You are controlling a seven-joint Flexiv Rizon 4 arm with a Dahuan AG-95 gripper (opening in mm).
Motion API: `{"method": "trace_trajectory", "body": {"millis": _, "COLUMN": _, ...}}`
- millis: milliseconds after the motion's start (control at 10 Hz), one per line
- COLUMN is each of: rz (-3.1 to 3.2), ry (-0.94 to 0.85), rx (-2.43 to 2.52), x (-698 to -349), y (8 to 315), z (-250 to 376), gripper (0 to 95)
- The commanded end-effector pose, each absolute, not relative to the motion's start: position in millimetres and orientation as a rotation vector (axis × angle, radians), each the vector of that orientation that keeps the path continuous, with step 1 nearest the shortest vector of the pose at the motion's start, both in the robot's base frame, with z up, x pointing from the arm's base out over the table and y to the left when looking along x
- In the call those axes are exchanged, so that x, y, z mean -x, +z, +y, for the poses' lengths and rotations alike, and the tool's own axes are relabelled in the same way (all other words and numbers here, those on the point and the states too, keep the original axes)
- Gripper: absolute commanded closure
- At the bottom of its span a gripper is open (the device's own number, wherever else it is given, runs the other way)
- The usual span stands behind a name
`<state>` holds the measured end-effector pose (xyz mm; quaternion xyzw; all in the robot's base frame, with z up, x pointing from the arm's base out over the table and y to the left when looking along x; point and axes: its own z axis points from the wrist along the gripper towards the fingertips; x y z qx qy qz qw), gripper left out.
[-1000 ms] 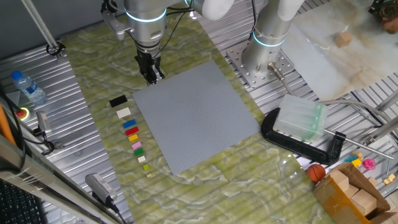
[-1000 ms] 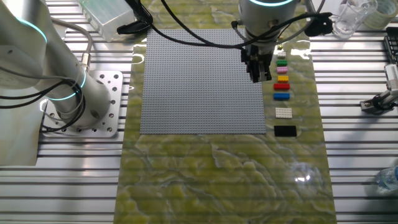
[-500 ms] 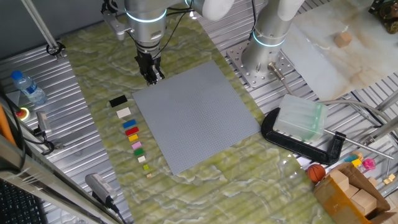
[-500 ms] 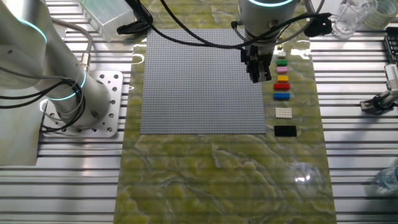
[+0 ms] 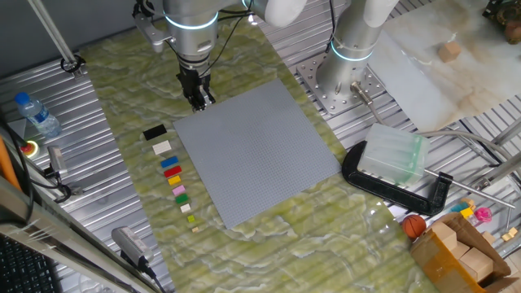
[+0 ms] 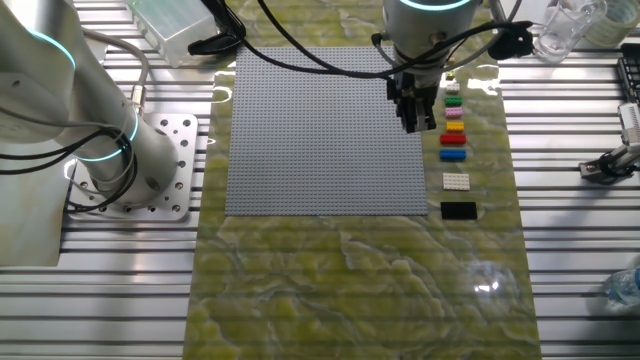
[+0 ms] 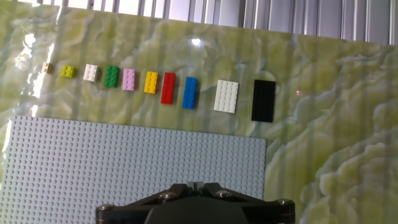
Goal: Build with small Lego blocks
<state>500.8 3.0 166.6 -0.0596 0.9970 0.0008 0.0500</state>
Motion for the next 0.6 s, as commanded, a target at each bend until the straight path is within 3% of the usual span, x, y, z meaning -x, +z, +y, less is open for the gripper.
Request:
{"method": "trace_trajectory", "body": {"millis": 100, "rz": 3.037, "ry": 0.002, "rx": 0.183, "x": -501.0, "y": 166.6, "z": 3.1, "gripper": 95.0}}
{"method": "trace_trajectory", "body": {"millis": 600, "rz": 3.042, "ry": 0.002, "rx": 0.205, "x": -501.2, "y": 165.8, "z": 3.0, "gripper": 95.0}}
